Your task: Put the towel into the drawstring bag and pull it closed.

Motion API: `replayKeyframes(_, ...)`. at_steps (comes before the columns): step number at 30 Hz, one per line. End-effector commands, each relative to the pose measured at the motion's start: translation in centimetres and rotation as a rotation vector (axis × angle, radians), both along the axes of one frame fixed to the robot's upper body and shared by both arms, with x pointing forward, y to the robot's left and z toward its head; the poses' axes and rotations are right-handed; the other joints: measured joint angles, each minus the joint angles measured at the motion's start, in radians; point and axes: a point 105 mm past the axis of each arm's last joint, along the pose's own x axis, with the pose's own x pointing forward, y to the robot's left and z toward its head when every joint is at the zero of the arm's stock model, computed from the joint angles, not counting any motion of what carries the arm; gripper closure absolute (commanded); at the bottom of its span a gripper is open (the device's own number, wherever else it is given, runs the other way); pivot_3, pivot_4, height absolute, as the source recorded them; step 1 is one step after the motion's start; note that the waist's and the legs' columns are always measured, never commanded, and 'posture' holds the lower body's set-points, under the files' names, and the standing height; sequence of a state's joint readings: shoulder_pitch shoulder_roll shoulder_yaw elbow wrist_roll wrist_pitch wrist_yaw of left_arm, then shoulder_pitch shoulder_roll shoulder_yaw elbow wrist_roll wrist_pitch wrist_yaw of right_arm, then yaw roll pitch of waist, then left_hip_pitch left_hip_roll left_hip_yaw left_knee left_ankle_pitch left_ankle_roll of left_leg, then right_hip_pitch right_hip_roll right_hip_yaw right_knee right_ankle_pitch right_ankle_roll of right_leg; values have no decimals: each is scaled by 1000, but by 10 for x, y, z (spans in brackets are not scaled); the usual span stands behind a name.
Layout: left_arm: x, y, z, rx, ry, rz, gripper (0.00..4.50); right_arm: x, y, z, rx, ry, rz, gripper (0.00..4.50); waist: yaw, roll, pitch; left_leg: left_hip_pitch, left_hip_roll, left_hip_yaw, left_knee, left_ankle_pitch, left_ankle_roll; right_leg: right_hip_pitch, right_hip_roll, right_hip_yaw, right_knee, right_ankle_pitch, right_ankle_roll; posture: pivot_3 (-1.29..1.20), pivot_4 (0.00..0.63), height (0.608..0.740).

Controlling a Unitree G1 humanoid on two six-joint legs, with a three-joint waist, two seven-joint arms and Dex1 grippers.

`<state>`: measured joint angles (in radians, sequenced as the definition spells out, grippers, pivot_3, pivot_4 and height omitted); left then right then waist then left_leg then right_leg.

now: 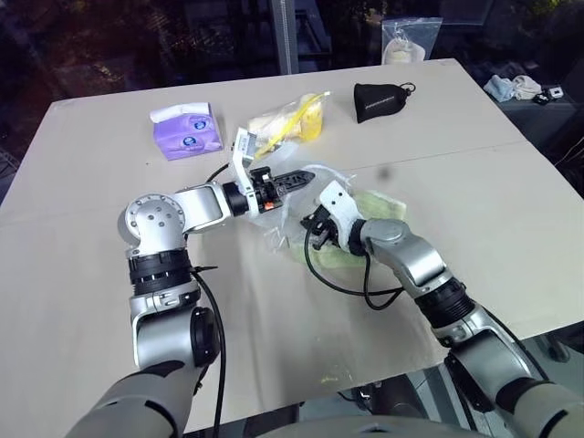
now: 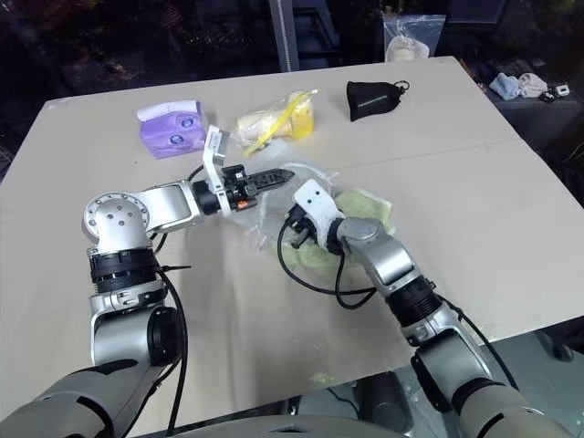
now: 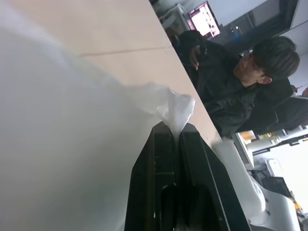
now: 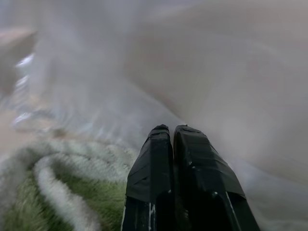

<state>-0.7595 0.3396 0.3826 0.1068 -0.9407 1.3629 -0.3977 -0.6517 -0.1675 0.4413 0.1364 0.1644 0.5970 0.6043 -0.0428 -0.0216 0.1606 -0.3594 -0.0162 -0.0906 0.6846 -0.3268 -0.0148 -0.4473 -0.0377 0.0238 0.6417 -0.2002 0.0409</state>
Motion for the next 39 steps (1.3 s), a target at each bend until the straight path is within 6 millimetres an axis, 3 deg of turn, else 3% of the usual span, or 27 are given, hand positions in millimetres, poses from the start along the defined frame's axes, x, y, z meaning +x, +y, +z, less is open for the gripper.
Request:
replayKeyframes(1, 1, 1, 15, 2, -98, 19, 4500, -26, 4, -26, -113, 75, 172, 4453, 0, 0, -1, 0, 0, 0, 0, 0, 0, 0, 0, 0, 0, 0, 0, 0, 150, 740)
replayKeyframes(6, 8, 7, 23, 43, -191, 60, 4500, -30, -7, -42, -170, 129, 187, 4453, 1, 0, -4, 1, 0, 0, 0, 0, 0, 0, 0, 0, 1, 0, 0, 0, 150, 740)
replayKeyframes(10, 12, 12, 39, 43, -275, 96, 4500, -35, -20, -69, -213, 209, 160, 4453, 1, 0, -9, 2, 0, 0, 0, 0, 0, 1, 0, 0, 1, 0, 0, 0, 150, 740)
replayKeyframes(13, 7, 10, 36, 97, -319, 74, 4500, -36, -25, -75, -197, 226, 135, 4453, 1, 0, -12, 2, 0, 0, 0, 0, 0, 1, 0, 0, 1, 0, 0, 0, 150, 740)
replayKeyframes(14, 4, 9, 30, 118, -315, 62, 4500, -34, -27, -72, -181, 212, 123, 4453, 2, 1, -13, 2, 0, 0, 0, 0, 0, 1, 0, 0, 1, 0, 0, 0, 150, 740)
replayKeyframes(16, 1, 7, 18, 150, -296, 51, 4500, -30, -24, -47, -62, 112, 122, 4453, 5, 2, -15, 2, 0, 0, -1, 0, 0, 1, 0, 0, 1, 0, 0, 0, 150, 740)
replayKeyframes(18, 1, 7, 8, 175, -275, 53, 4500, -28, -24, -9, 101, 29, 109, 4453, 10, 2, -15, 1, 0, -1, -1, 0, 0, 1, 0, -1, 0, 0, 0, 0, 150, 740)
replayKeyframes(20, 0, 6, 3, 188, -269, 48, 4500, -35, -28, 7, 149, -7, 136, 4453, 10, 2, -15, 1, 0, -1, 0, 0, 0, 1, 0, -1, 0, 0, 0, 0, 150, 740)
replayKeyframes(21, 0, 6, 1, 196, -264, 45, 4500, -41, -34, 18, 164, -32, 148, 3742, 10, 2, -14, 0, 0, -1, 0, 0, 0, 1, 0, -1, 1, 0, 0, 0, 150, 740)
replayKeyframes(23, 2, 5, -4, 202, -245, 42, 4500, -51, -46, 41, 187, -80, 157, 2972, 12, 3, -14, 0, -1, -2, 1, 0, 0, 1, 0, -1, 1, 0, 0, 0, 150, 740)
replayKeyframes(29, 5, 6, -8, 213, -241, 34, 4500, -66, -76, 79, 160, -188, 106, 30, 6, 3, -13, 0, 0, -2, 0, 0, 0, 1, 1, -2, 1, 0, 0, 0, 150, 740)
replayKeyframes(32, 6, 5, -7, 212, -244, 28, 4500, -73, -88, 78, 94, -192, 93, 30, 9, 3, -13, 0, 0, -2, 0, 0, 0, 1, 1, -3, 1, 0, 0, 0, 150, 740)
replayKeyframes(39, 3, 4, -9, 215, -245, 16, 4500, -69, -103, 36, -49, -135, 9, 30, 8, 3, -13, 0, 0, 2, 0, 0, 0, 1, 1, -2, 1, 0, 0, 0, 150, 740)
